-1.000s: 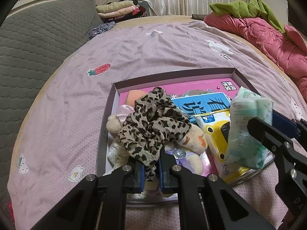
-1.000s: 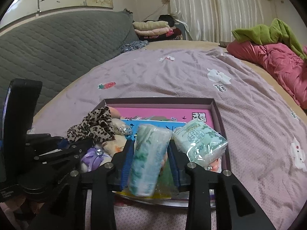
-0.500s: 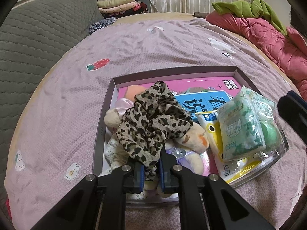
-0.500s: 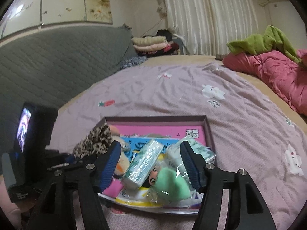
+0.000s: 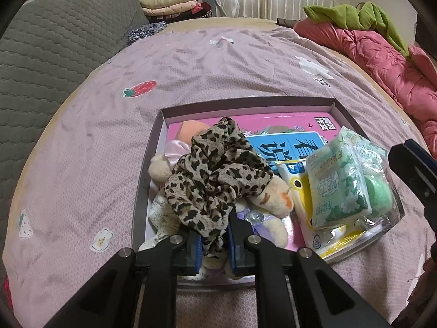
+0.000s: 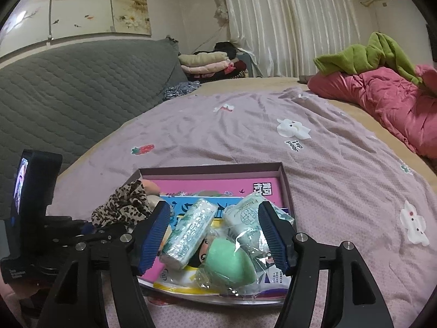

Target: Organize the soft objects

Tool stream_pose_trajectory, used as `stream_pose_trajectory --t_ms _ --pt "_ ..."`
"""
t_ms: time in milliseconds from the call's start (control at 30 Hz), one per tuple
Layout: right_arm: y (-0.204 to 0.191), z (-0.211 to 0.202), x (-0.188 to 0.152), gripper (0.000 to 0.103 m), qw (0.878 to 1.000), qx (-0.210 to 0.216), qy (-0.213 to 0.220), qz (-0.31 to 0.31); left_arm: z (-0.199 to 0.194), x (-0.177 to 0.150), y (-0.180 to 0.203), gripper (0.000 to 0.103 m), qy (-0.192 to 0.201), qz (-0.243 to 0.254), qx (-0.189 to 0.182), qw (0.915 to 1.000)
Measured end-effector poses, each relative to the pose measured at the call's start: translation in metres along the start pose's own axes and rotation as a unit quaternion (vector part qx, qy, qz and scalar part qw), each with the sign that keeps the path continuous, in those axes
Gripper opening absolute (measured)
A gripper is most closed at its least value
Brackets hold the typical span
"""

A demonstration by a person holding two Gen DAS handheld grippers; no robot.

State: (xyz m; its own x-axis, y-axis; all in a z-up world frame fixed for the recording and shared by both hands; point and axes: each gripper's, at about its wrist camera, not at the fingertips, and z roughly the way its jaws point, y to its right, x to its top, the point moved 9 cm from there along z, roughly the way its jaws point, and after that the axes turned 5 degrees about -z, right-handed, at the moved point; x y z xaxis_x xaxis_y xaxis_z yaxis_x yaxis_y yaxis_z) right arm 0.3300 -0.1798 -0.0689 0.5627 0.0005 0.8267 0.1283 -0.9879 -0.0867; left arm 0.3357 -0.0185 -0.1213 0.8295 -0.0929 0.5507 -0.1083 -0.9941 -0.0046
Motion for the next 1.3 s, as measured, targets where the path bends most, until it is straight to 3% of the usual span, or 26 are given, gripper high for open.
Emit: stream_pose_trajectory --t_ms 400,500,567,733,967,1300 --pt "0.009 0.0 -0.005 0.072 1.0 -0.012 -0.006 0.004 -0.002 0.0 0.002 0.014 0.003 -0.001 -0.004 1.0" --pt "0.01 -0.002 -0.005 0.074 1.0 -0.013 -0.005 0.005 -0.004 0.001 0.004 0.027 0.006 -0.004 -0.01 0.9999" --pt "0.009 -0.002 -0.005 0.074 1.0 -0.014 -0.004 0.004 -0.008 0.0 0.006 0.043 0.01 -0.006 -0.019 0.9998" --pt "0.012 -0.008 -0.004 0.074 1.0 -0.018 0.002 0.006 -0.022 0.002 0.011 0.063 0.028 -0.003 -0.026 0.9992" --pt "0.015 -0.021 -0.004 0.075 1.0 -0.024 0.014 0.006 -0.047 0.008 0.009 0.078 0.056 -0.016 -0.055 0.9968" --pt "0.007 -0.031 -0.015 0.077 0.999 -0.033 0.006 -0.013 -0.1 0.014 -0.003 0.079 0.136 -0.049 -0.078 0.9864"
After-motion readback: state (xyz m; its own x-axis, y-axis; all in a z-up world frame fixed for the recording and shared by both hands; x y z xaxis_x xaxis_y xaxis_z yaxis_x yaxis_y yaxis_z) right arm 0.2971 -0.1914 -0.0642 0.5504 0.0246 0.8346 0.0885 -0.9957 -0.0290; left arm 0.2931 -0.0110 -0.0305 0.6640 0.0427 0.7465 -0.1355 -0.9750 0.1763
